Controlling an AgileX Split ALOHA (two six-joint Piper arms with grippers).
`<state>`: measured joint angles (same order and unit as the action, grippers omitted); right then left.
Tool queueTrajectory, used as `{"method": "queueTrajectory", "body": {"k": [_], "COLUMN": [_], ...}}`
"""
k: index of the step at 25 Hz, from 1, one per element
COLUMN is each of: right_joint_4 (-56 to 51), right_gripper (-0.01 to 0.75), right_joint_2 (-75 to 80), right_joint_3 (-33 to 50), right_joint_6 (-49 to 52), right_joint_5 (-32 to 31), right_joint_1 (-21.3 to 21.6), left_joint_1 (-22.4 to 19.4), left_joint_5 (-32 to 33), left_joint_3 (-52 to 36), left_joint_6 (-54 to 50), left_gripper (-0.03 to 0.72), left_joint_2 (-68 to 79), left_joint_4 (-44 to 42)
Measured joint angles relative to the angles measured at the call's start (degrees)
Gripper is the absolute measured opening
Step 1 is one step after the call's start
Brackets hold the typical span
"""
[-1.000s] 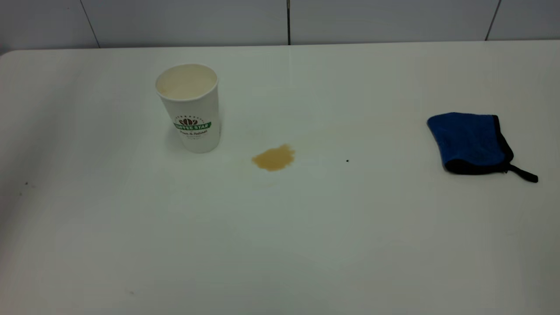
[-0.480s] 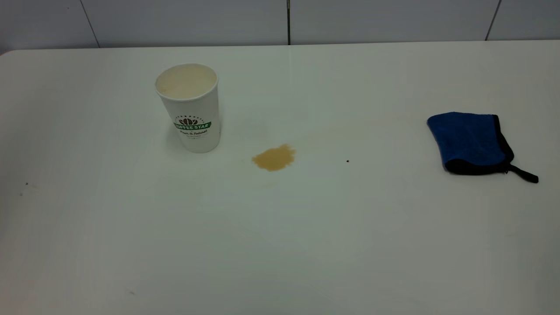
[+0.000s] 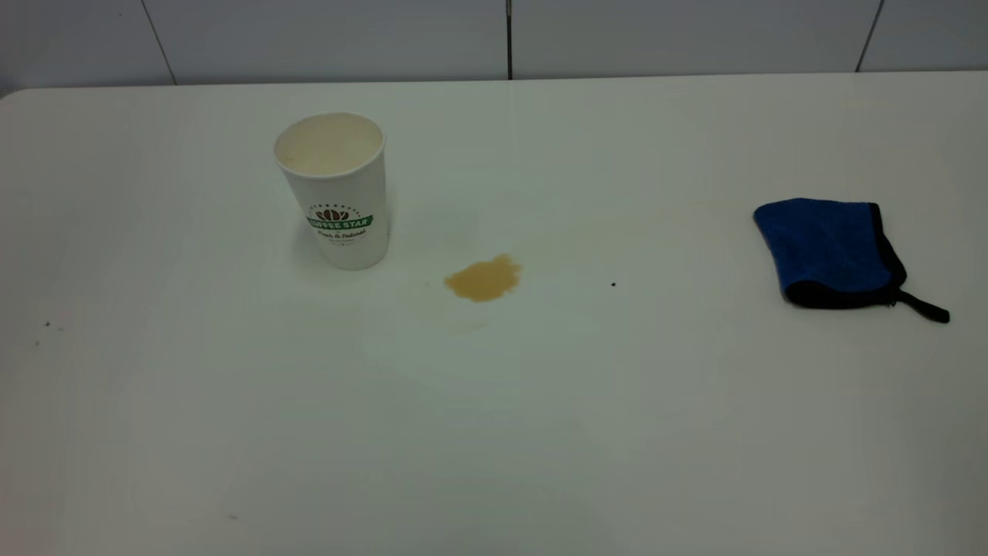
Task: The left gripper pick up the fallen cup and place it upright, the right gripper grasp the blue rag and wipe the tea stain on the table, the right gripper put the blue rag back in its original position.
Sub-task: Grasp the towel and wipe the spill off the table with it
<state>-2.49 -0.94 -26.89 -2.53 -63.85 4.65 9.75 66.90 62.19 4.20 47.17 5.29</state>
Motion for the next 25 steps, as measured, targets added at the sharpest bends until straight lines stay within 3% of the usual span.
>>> {"method": "queueTrajectory", "body": {"k": [9, 18, 25], "right_joint_4": [0.0, 0.0, 0.0], "right_gripper": [0.238, 0.238, 0.238], "right_joint_2": [0.0, 0.0, 0.0], "right_joint_3": [0.0, 0.0, 0.0], "right_joint_6": [0.0, 0.0, 0.0], "right_joint_5": [0.0, 0.0, 0.0], "right_joint_1": [0.0, 0.0, 0.0], "left_joint_1": [-0.1, -11.9, -12.5], "left_joint_5": [0.0, -0.2, -2.7], "left_joint_3": [-17.5, -27.4, -31.6], "left_joint_6": [-4.2, -4.2, -4.2], "left_gripper": [0.566, 0.566, 0.566], "left_joint_2": [-15.1, -28.4, -40.5], "left_joint_4": [-0.6, -4.3, -5.3]}}
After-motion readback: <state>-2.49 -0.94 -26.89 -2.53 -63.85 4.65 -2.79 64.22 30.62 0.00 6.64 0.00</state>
